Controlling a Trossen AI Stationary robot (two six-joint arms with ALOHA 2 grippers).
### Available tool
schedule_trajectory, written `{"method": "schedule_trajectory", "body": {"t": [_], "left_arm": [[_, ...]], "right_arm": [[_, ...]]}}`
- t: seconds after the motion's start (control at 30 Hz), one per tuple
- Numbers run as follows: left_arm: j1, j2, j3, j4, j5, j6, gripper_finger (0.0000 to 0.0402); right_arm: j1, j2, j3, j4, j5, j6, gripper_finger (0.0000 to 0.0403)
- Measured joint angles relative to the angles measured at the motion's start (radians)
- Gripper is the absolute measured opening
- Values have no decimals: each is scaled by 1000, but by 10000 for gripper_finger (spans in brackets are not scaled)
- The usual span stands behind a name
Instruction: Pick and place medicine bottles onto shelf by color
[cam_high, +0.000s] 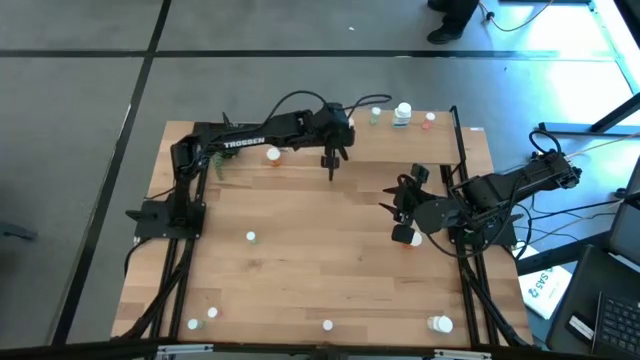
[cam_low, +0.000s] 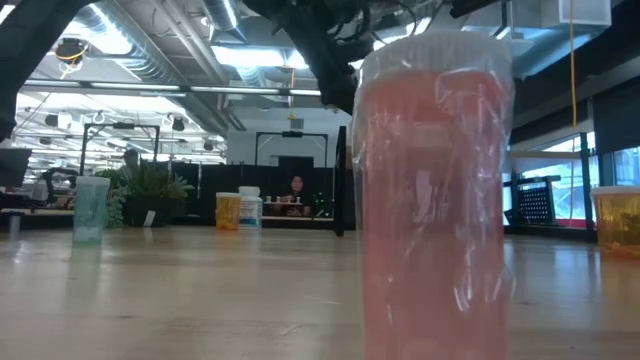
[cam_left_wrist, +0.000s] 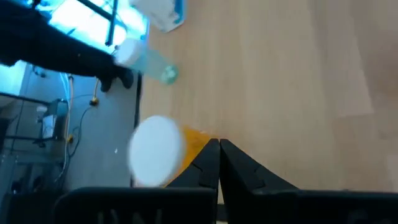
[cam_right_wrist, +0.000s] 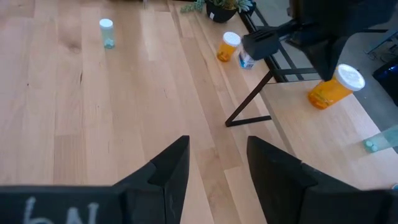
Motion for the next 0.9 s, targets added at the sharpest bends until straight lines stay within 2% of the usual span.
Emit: {"method": "schedule_trajectory", "body": {"t": [0.9], "left_arm": [[72,-1,0,44,0,-1,0]], "right_arm": [[0,0,0,0,0,0,163]]}}
